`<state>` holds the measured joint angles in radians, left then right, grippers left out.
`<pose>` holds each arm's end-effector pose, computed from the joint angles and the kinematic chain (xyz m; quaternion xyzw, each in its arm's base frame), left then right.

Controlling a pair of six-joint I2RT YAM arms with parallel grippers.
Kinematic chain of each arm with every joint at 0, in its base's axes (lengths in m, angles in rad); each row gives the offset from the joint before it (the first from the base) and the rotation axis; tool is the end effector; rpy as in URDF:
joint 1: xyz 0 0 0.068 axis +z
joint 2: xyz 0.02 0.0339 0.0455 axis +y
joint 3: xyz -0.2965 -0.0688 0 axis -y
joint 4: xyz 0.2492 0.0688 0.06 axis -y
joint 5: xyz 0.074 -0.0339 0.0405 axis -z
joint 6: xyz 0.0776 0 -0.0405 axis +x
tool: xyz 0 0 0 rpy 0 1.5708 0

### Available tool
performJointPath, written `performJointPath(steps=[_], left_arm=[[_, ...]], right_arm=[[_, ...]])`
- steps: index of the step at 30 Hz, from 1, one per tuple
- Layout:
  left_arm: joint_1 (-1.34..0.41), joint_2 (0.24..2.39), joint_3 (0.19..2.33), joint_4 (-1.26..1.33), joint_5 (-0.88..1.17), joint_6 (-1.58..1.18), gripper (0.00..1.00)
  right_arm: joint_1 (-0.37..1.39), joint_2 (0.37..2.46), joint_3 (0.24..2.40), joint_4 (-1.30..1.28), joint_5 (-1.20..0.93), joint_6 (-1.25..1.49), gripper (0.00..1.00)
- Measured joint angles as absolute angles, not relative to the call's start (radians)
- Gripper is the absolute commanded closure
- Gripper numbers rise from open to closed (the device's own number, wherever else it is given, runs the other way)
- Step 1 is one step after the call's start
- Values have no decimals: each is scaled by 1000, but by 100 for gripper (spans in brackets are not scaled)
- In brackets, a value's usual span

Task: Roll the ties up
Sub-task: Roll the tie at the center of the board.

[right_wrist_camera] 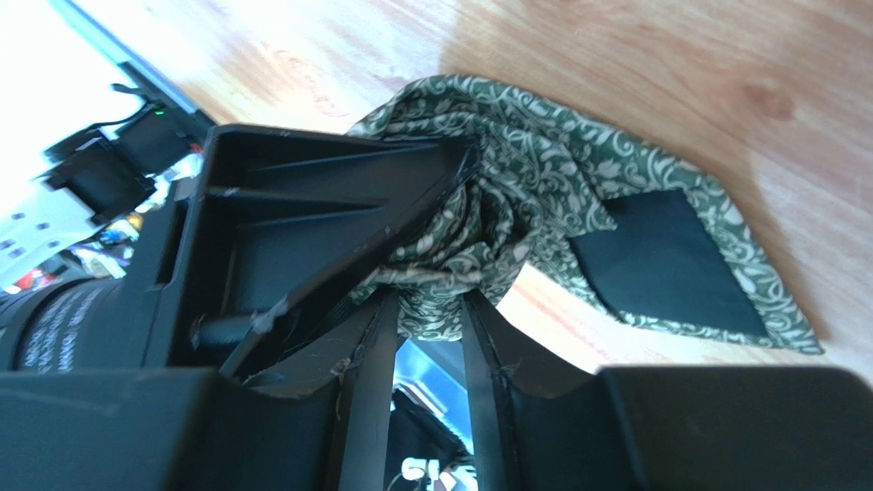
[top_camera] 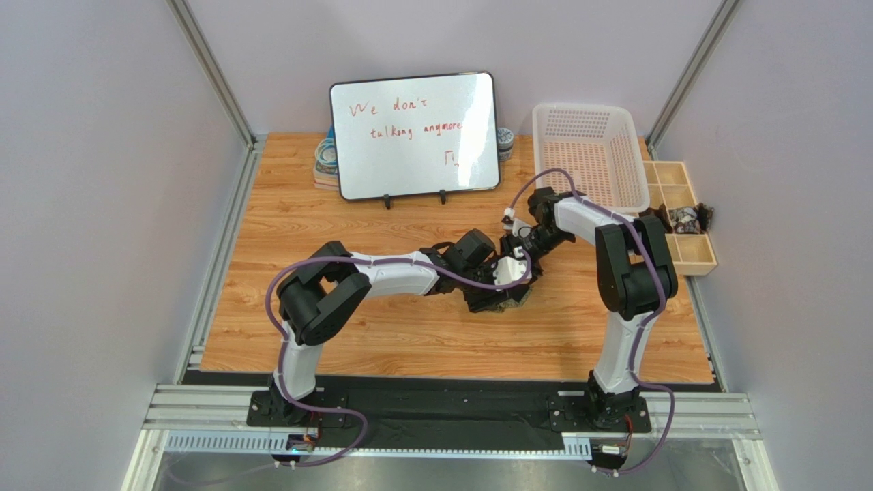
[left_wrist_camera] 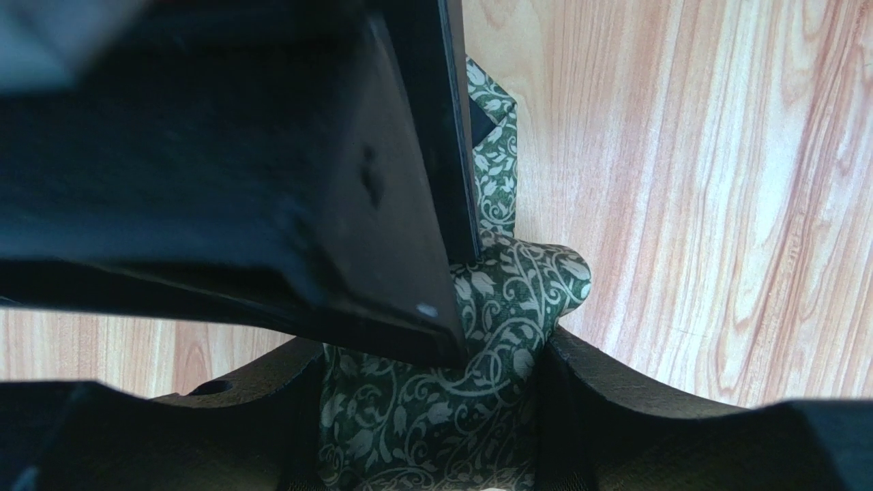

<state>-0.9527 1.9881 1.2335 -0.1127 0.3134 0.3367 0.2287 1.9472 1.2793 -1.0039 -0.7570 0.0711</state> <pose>0.2462 -0.3875 0.1448 0.6002 0.7088 -0.2428 0.2799 0.3275 0.1309 0.1523 0.0545 -0.9266 -0.3579 0.1015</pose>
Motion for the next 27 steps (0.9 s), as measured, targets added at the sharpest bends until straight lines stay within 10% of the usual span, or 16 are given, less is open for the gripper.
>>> performJointPath(steps=[7, 27], left_arm=[[-945, 1988, 1233, -112, 332, 343, 80], [-910, 1954, 1180, -70, 381, 345, 34]], right_arm=[[231, 1984, 1282, -995, -737, 90, 100], [236, 1994, 1291, -984, -728, 139, 100]])
